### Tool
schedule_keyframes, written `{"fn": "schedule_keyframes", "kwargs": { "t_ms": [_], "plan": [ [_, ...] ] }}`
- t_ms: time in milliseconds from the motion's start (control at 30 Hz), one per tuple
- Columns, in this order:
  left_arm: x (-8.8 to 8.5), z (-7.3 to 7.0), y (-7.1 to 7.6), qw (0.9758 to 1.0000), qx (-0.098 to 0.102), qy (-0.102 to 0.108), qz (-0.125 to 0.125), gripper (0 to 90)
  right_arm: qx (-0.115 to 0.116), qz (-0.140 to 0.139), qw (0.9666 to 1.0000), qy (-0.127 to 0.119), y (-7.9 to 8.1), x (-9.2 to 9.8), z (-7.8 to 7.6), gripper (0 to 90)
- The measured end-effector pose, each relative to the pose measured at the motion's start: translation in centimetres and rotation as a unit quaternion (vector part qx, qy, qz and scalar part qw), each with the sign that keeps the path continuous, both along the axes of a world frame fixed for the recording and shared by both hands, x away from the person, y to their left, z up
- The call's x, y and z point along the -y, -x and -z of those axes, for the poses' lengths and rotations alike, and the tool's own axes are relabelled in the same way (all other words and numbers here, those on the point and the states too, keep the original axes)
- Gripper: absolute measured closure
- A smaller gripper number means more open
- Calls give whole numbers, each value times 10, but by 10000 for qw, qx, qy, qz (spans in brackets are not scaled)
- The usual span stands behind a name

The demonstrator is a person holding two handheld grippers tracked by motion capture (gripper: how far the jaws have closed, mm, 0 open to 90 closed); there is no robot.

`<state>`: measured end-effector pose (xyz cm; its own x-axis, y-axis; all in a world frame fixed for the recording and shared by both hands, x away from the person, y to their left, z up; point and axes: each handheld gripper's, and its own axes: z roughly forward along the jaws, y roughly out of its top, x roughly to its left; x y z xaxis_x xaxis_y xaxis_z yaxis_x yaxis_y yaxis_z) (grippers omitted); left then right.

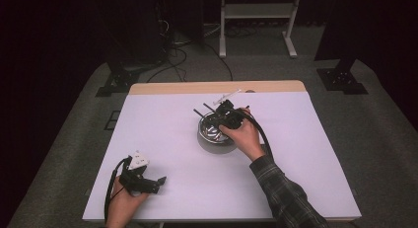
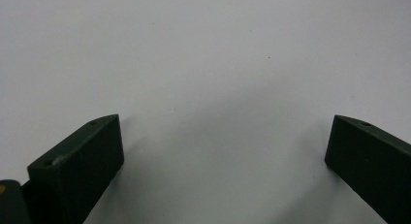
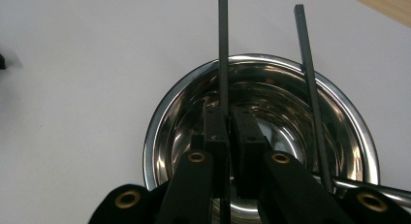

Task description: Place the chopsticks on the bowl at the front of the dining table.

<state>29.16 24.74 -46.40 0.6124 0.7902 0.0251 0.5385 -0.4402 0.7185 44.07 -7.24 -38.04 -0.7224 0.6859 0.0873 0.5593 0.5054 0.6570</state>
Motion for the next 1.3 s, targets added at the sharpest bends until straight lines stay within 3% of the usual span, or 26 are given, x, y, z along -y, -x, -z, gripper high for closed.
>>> {"fn": "schedule_keyframes", "kwargs": {
  "t_ms": [367, 800, 900, 1100, 1300],
  "plan": [
    [0, 0, 0, 10000, -1, -11, 8, 0, -66, 35, 10000, 46, -11, -12, 10, 853],
    [0, 0, 0, 10000, -1, 3, -1, 0, -74, 91, 9999, 93, -12, -15, 13, 848],
    [0, 0, 0, 10000, 0, 2, 0, 0, -40, 64, 9999, 71, -12, -15, 13, 731],
    [0, 0, 0, 10000, -12, -13, 10, 0, 39, 60, 10000, 12, -5, -8, 7, 704],
    [0, 0, 0, 10000, 0, -6, 2, 0, 181, 27, 9998, -20, 7, 5, -2, 735]
  ]
}}
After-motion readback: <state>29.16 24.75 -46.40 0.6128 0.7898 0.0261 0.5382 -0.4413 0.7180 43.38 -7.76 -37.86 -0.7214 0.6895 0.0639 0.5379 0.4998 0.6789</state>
